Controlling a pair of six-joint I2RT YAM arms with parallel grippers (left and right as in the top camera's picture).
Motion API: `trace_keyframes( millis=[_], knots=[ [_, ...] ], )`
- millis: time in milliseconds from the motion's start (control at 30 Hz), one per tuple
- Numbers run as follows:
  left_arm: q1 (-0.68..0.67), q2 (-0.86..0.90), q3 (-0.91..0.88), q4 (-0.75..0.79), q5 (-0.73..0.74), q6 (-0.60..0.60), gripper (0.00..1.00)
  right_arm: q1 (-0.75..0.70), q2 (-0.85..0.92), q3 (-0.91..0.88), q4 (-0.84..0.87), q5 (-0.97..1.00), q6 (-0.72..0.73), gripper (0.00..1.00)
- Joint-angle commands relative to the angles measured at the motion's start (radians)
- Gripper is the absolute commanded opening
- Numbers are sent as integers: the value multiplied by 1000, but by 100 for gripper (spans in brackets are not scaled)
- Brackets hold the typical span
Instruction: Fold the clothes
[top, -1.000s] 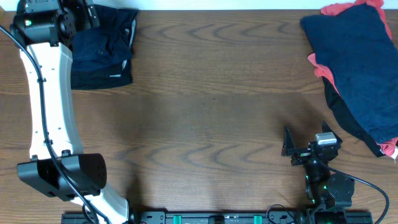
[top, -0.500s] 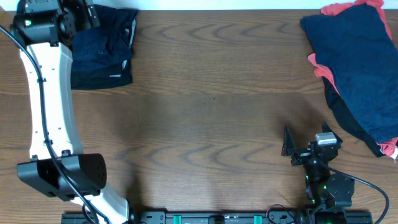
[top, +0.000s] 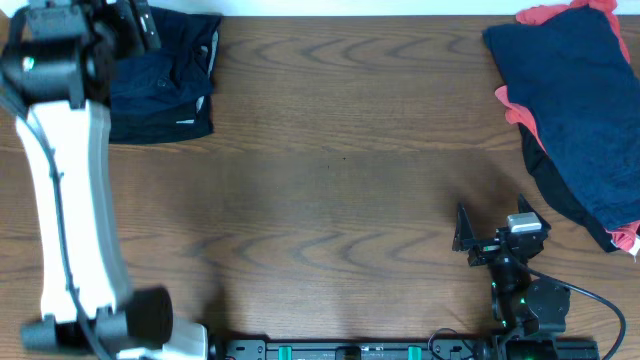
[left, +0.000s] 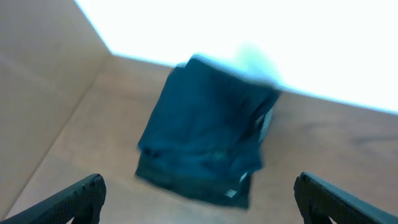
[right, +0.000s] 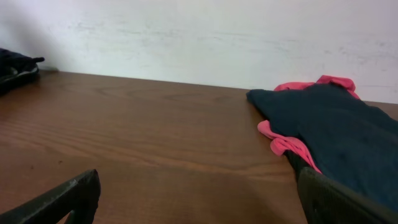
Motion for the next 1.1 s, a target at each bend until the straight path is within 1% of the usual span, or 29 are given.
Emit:
trace_keyframes(
  millis=[0,100,167,300,433,500,733,933,1067],
  knots=[
    [-8,-108,-63,53,117,-13,98,8,-8,-3,-4,10,17,99],
    [-8,-204,-189,165,230,-13,98,8,-8,-3,-4,10,17,99],
    [-8,-278,-306,256,283,-13,98,8,-8,-3,-4,10,17,99],
    [-8,-417,-545,398,332,-13,98,8,-8,-3,-4,10,17,99],
    [-14,-585,-810,544,340,-14,98,8,-8,-3,-4,10,17,99],
    [-14,-644,-896,573,340,-13,98,8,-8,-3,-4,10,17,99],
    [-14,-938,-1290,717,329,-5,98,8,-8,-3,-4,10,17,99],
    [-14,-1176,-1577,906,329,-5,98,8,-8,-3,-4,10,17,99],
    [-14,-1300,-1727,994,329,-5,98,8,-8,-3,-4,10,17,99]
  ],
)
